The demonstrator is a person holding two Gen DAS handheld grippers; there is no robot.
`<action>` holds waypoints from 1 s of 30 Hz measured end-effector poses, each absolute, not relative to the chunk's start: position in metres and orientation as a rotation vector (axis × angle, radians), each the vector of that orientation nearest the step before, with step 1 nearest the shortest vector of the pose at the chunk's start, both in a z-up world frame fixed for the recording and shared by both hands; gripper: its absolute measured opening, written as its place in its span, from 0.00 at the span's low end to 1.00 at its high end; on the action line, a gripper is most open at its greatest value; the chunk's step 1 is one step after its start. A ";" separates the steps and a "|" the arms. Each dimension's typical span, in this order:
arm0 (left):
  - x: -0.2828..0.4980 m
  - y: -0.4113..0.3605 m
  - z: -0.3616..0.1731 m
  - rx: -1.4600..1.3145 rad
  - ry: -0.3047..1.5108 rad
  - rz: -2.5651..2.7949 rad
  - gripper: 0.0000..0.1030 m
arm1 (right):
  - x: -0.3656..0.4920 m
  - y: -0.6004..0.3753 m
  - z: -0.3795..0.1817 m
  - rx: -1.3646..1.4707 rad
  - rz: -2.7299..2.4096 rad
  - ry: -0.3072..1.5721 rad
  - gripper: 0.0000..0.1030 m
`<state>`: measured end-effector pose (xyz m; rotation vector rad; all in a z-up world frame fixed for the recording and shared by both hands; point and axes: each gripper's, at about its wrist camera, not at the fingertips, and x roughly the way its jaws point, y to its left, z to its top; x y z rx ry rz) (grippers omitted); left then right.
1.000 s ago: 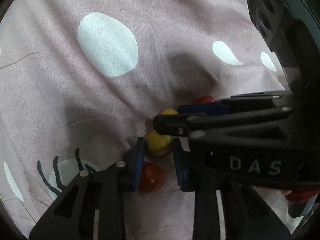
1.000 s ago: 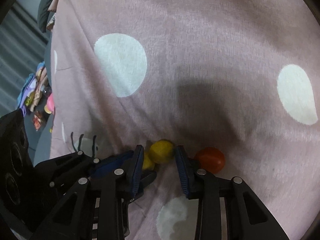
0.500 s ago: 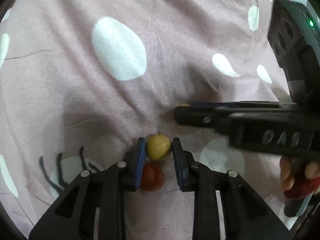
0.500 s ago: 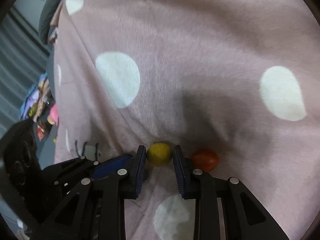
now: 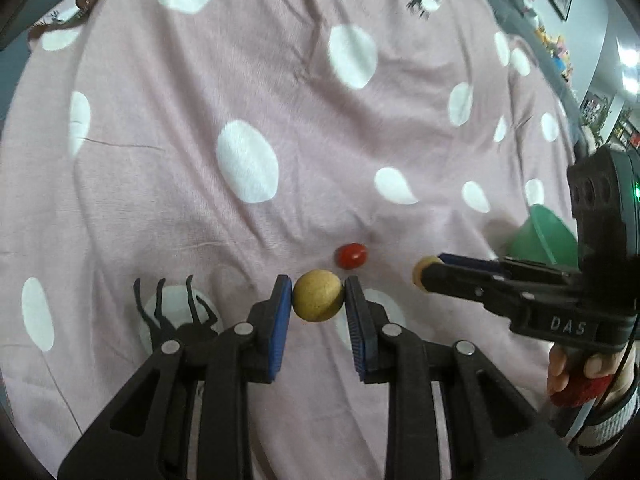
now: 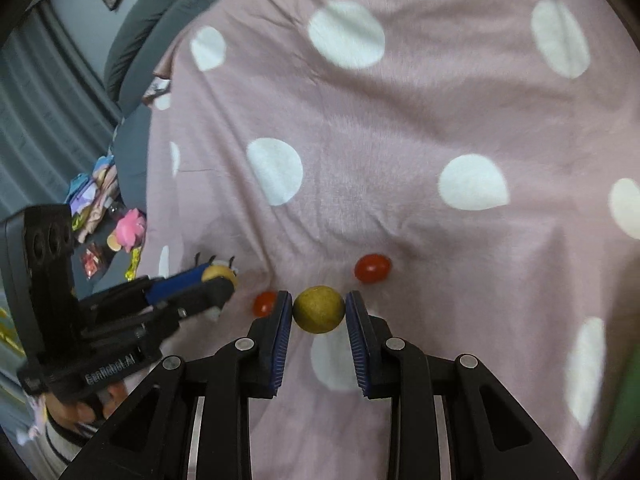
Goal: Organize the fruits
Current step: 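Carry both yellow fruits over the green bowl and open both grippers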
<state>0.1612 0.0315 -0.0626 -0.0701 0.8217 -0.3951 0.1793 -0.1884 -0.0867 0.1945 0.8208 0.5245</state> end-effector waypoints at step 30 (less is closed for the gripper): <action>0.084 -0.087 -0.019 0.041 0.777 -0.584 0.26 | 0.035 -0.278 -0.036 0.115 0.216 0.601 0.29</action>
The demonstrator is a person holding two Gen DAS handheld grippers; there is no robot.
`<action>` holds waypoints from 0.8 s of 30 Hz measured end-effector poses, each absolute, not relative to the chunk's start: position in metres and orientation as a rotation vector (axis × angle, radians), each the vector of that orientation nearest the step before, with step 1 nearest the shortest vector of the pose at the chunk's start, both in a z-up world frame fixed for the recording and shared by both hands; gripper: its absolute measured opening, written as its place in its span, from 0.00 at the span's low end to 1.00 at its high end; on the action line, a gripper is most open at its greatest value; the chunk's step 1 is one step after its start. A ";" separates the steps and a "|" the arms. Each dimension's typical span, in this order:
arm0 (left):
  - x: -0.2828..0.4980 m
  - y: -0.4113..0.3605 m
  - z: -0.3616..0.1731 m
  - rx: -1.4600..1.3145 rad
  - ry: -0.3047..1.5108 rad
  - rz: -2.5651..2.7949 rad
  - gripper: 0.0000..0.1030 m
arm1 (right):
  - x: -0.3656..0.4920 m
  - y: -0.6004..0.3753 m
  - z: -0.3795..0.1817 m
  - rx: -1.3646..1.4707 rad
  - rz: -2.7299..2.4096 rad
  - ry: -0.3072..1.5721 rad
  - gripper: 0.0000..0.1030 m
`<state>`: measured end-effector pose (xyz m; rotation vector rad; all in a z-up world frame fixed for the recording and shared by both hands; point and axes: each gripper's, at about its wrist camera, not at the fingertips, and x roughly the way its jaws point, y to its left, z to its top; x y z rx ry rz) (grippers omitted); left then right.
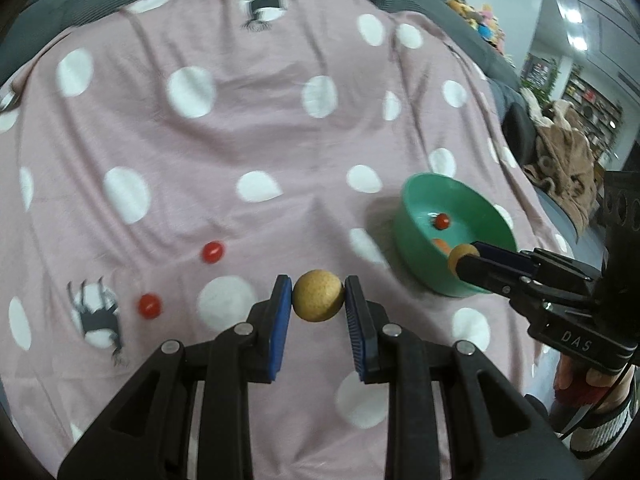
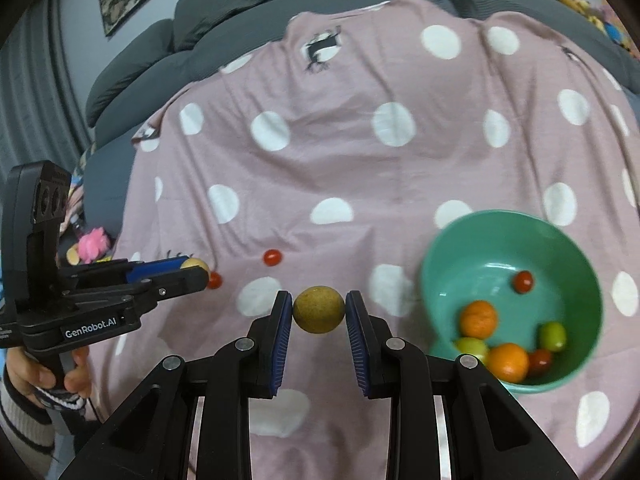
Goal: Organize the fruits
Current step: 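Carry both yellow fruits over the green bowl and open both grippers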
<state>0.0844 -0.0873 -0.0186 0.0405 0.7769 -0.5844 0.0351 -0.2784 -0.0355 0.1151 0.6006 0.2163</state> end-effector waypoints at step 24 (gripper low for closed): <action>0.113 -0.250 -0.038 0.214 0.823 -0.897 0.26 | 0.027 -0.389 -0.052 0.187 -0.087 0.595 0.29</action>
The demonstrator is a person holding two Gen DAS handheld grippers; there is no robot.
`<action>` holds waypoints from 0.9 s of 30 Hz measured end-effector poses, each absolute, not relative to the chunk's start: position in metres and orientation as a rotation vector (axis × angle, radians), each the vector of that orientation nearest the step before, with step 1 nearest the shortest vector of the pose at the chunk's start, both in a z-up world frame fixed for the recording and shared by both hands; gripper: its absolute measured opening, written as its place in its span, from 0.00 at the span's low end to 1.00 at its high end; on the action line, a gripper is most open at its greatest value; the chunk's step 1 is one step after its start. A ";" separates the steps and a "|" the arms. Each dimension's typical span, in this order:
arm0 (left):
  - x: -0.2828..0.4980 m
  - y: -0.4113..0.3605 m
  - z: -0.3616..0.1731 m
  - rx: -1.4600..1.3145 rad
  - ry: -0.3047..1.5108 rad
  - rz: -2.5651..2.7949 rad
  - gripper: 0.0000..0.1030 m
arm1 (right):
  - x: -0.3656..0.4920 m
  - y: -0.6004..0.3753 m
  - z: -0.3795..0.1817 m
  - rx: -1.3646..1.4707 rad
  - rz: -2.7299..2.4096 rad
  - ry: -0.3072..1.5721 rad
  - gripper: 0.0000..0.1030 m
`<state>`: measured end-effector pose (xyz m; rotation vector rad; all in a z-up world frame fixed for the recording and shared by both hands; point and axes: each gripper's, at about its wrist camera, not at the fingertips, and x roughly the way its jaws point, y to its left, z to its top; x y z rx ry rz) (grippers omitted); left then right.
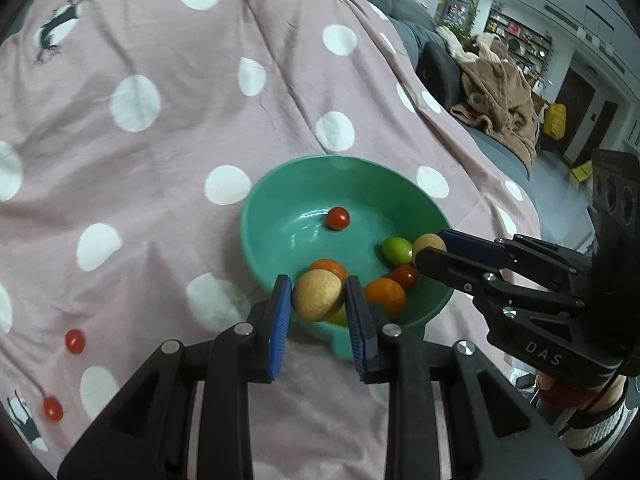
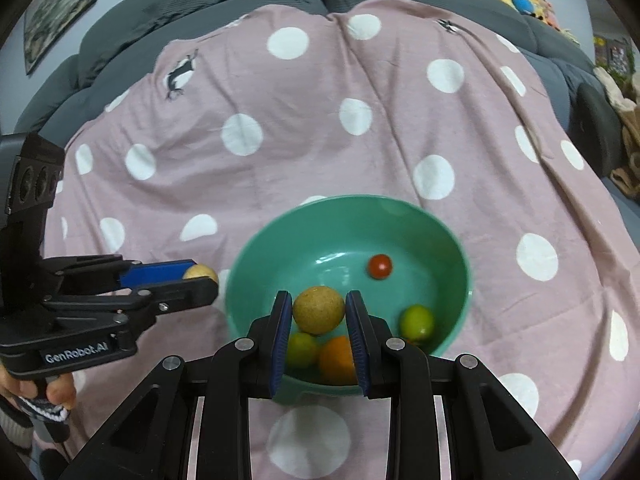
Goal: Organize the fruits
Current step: 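Carry both yellow fruits over the green bowl and open both grippers, then withdraw both grippers from the bowl toward the last two red tomatoes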
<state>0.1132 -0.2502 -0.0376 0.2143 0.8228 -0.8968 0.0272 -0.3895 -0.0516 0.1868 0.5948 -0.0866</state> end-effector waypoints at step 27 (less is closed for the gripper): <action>0.107 -0.271 -0.050 0.300 0.811 -0.831 0.70 | 0.020 -0.412 -0.067 0.221 -0.159 0.662 0.32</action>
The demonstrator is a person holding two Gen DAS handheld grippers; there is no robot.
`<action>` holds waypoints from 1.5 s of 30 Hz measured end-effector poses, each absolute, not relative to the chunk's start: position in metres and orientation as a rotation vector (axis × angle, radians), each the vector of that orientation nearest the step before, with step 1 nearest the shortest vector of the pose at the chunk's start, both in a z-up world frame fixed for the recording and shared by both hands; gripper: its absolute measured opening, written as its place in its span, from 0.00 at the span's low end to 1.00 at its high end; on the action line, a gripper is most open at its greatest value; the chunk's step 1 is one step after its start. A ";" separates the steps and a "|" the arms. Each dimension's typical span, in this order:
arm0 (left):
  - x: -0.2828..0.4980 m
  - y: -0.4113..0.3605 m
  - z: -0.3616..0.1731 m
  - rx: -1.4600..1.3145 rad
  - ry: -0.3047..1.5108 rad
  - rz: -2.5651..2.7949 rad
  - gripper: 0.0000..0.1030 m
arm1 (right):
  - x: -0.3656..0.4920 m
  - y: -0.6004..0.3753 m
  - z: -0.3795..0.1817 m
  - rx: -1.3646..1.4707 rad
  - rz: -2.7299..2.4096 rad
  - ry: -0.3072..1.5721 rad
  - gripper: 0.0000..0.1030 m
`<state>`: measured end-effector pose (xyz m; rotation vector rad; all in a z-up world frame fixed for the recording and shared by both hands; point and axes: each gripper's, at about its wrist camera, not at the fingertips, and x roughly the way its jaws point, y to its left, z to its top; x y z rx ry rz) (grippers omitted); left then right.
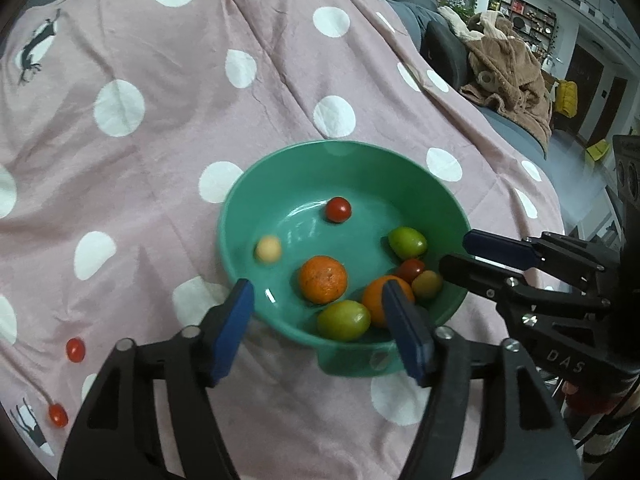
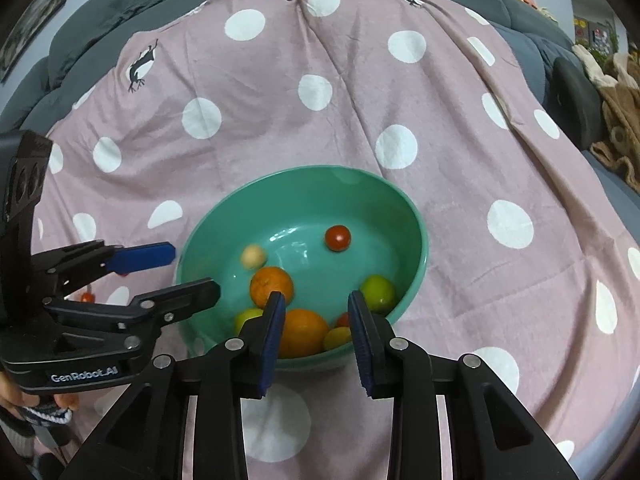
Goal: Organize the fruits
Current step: 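Withdraw both grippers from the bowl toward the last two red tomatoes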
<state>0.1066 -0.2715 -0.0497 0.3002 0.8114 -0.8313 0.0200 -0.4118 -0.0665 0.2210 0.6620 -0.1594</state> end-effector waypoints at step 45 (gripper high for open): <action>0.004 0.039 -0.080 -0.146 0.906 -0.312 0.79 | 0.010 -0.258 -0.084 0.074 0.170 0.801 0.35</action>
